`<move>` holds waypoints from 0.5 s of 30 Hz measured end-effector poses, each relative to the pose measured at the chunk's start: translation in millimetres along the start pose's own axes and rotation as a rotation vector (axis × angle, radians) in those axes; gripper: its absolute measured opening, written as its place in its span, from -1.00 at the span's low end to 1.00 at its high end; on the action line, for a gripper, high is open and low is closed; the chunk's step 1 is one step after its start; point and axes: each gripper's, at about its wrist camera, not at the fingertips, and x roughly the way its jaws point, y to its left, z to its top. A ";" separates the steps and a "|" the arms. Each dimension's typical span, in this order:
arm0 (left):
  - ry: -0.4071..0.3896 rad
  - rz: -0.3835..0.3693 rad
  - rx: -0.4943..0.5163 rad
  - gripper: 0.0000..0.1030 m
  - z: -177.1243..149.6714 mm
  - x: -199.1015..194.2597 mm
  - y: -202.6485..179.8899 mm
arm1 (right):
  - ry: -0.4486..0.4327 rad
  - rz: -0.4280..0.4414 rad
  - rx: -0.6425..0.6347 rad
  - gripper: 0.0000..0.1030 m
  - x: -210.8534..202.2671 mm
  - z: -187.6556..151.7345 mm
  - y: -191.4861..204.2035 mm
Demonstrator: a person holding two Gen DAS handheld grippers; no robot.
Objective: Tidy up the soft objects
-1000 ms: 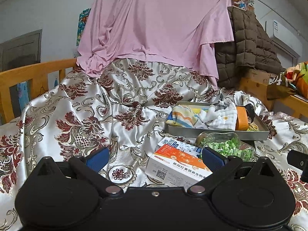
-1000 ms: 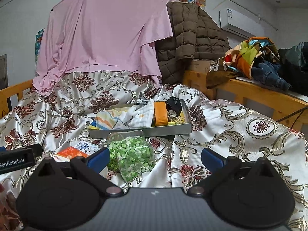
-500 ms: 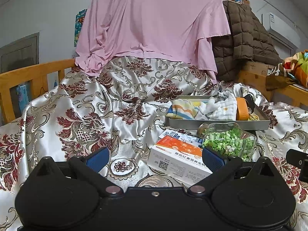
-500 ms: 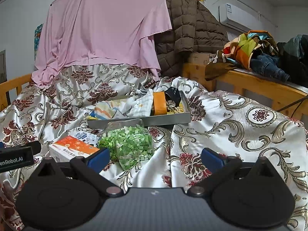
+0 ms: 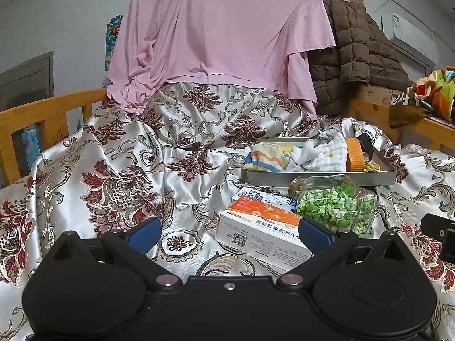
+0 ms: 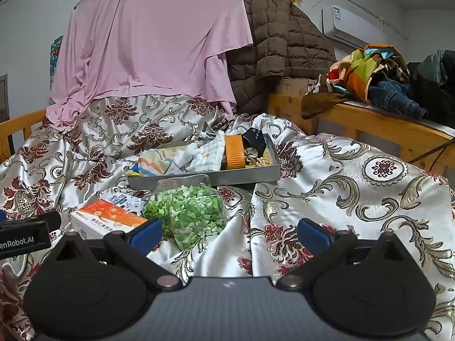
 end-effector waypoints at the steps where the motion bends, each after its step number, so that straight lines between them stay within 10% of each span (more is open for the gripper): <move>1: 0.001 0.001 0.000 0.98 -0.3 0.2 -0.2 | 0.000 0.001 0.000 0.99 0.3 0.0 0.0; 15: 0.002 -0.004 0.003 0.98 -2.6 0.1 -1.1 | 0.000 0.000 0.000 0.99 0.1 -0.4 0.4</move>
